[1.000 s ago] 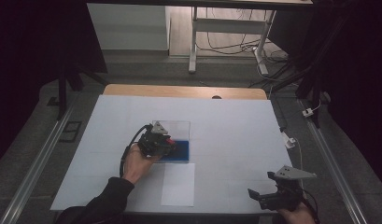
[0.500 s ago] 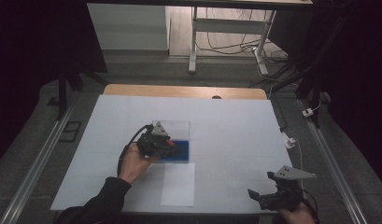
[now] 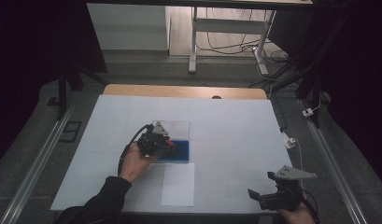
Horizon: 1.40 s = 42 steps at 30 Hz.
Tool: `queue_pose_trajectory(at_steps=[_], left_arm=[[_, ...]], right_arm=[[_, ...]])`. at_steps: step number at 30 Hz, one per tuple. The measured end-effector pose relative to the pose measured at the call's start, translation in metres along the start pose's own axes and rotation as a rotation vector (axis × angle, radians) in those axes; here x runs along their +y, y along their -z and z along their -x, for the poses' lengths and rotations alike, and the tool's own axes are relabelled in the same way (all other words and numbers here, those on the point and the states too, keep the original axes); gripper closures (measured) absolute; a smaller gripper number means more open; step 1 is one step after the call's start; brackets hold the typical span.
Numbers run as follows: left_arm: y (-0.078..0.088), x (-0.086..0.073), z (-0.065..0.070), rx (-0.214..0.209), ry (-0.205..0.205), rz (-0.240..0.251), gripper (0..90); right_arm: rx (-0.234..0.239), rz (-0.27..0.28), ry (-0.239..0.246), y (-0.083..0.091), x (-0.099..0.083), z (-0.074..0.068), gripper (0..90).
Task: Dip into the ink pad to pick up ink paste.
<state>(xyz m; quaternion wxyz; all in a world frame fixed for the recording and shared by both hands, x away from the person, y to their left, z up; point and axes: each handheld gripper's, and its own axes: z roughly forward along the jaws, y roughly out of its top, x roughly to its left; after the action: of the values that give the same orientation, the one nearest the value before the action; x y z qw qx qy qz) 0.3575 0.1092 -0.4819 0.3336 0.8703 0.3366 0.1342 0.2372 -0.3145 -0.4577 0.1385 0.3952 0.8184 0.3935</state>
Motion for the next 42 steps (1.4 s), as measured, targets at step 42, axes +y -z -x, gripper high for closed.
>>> queue_pose_trajectory(at_steps=[42], left_arm=[[-0.014, -0.018, -0.005, 0.017, 0.057, 0.015, 58.2]], right_arm=[[0.0, -0.005, 0.001, -0.001, 0.0, 0.0, 0.0]])
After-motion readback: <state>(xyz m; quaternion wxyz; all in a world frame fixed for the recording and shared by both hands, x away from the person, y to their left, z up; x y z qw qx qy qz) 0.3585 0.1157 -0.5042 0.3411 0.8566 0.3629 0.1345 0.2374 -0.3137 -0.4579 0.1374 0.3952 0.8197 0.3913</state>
